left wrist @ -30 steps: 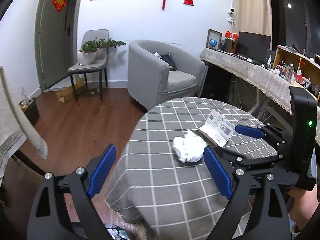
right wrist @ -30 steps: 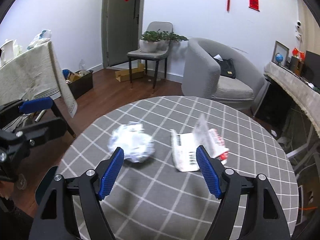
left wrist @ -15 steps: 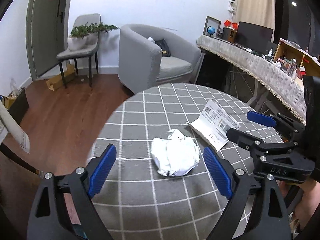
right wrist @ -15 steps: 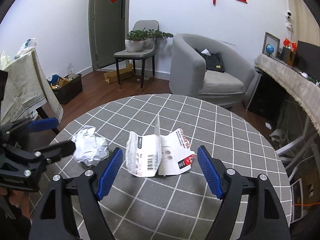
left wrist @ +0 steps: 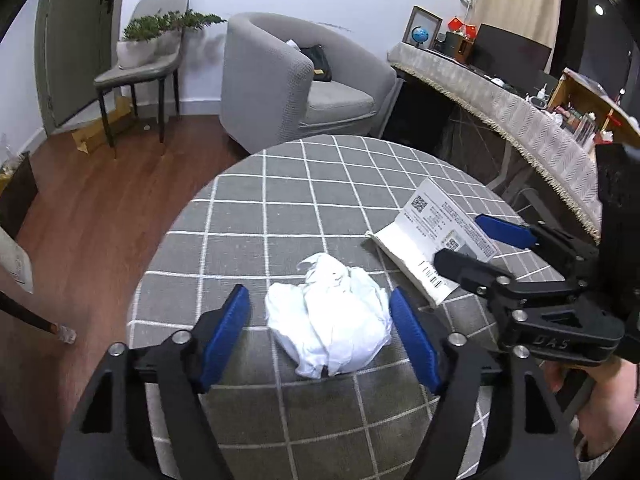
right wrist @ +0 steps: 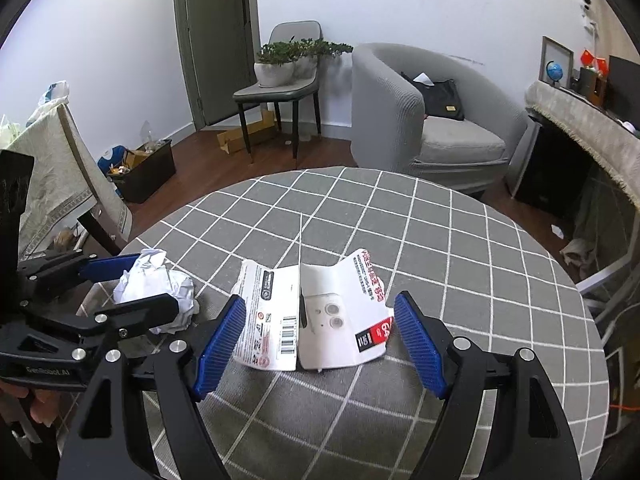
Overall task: Collect trash
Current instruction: 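Grasp the crumpled white paper with the left gripper while the right gripper grasps the white-red packaging, then carry the paper over the bin and open the left gripper while the right gripper carries the packaging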
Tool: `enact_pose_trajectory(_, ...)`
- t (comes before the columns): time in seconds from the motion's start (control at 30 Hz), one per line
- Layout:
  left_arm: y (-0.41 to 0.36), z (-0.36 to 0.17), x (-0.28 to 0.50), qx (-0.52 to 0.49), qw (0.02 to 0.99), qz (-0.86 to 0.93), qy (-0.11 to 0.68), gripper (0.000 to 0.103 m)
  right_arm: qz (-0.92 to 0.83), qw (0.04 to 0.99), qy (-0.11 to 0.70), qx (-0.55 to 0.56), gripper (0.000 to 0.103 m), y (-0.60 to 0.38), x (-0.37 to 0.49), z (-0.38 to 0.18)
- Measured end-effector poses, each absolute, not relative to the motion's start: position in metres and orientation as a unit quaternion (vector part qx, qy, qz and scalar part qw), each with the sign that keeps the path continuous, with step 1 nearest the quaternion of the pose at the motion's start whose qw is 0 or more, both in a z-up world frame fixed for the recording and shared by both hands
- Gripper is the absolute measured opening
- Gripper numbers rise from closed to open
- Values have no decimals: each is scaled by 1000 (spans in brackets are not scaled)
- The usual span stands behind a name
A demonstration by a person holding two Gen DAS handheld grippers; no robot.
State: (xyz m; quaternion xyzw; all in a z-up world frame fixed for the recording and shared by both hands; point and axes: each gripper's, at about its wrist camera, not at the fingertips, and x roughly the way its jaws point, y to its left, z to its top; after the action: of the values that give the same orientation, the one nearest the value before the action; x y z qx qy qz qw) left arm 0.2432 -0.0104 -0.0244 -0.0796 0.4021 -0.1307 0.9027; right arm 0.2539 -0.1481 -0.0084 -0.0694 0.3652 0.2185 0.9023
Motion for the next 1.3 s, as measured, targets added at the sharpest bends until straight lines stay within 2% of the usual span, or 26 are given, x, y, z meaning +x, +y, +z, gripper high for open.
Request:
enact_pose_trajectory(0.07, -13, -27, 247, -77, 899, -133, 410, 53, 224, 898, 372, -74, 60, -144, 258, -10)
enact_pose_trajectory(0.13, -13, -29, 249, -77, 895, -138, 416, 47, 231, 892, 381, -78, 53, -140, 262, -13)
enact_pose_trajectory(0.37, -11, -28, 247, -78, 895, -148, 414, 45, 231, 885, 395, -86, 33, -134, 269, -18)
enact_pose_trajectory(0.63, -8, -16, 229, -72, 906, -145, 390, 45, 224, 885, 398, -84, 23, -133, 268, -20)
enact_pose_trajectory(0.77, 0, -12, 217, -73, 909, -140, 386, 45, 219, 886, 399, -85, 8, -130, 266, -21)
enact_pose_trajectory(0.97, 14, -5, 199, -79, 914, -127, 376, 45, 208, 892, 393, -83, 3, -129, 251, -21)
enact_pose_trajectory(1.3, 41, 2, 157, -87, 920, -97, 369, 45, 214, 895, 381, -82, 2, -113, 213, -16)
